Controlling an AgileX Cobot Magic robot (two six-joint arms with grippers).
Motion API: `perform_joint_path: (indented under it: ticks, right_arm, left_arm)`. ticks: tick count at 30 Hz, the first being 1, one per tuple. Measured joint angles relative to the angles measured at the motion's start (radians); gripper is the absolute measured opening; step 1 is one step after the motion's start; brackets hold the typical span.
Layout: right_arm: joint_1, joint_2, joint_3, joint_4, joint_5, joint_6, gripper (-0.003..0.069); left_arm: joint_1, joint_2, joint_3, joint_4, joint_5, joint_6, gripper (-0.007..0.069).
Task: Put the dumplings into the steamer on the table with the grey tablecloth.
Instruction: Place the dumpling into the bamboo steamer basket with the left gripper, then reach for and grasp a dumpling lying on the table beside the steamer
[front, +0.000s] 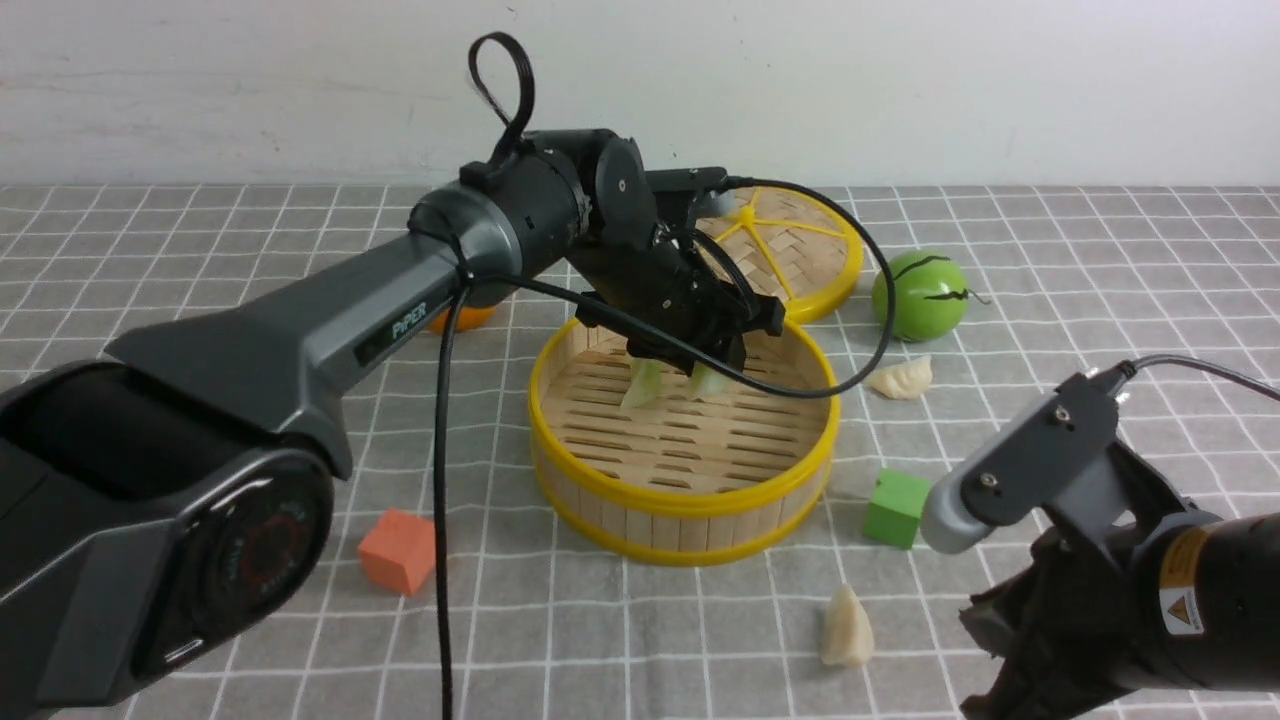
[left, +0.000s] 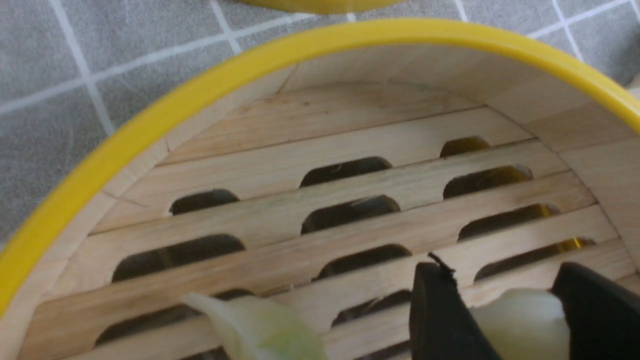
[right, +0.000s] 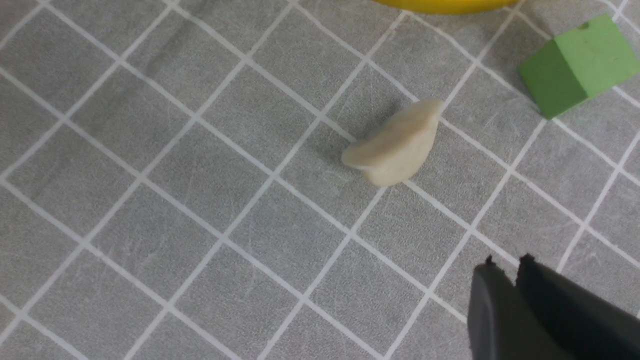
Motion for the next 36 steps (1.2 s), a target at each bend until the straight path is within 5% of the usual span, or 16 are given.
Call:
perform_joint_path:
  ticks: [9,15,18,25,30,36]
  right_arm:
    - [0.000,0.000,-0.025,0.098,0.117,0.024,0.0090]
    - [0.000,0.000,-0.115,0.109,0.167,0.036,0.0152]
    - [0.000,0.003,-0.151,0.111,0.143,0.051,0.0226]
    - [0.000,0.149,-0.157,0.114,-0.019,0.160,0.0421]
    - [-0.013,0.327,-0.162,0.116,-0.150,0.247,0.0440]
    - [-0.051,0.490,-0.162,0.116,-0.238,0.260,0.0415]
  left_arm:
    - [0.000,0.002,-0.034,0.014,0.025,0.000,0.0463]
    - [0.000,-0.106,-0.152,0.169,0.250,0.000,0.0468]
    - [0.000,-0.209,-0.244,0.278,0.397,-0.001,0.0408]
    - [0.002,-0.578,-0.217,0.463,0.430,-0.096,0.0157]
    - [0.003,-0.903,0.025,0.475,0.430,-0.102,0.0030]
    - [0.003,-1.303,0.492,0.530,0.412,-0.159,-0.0013]
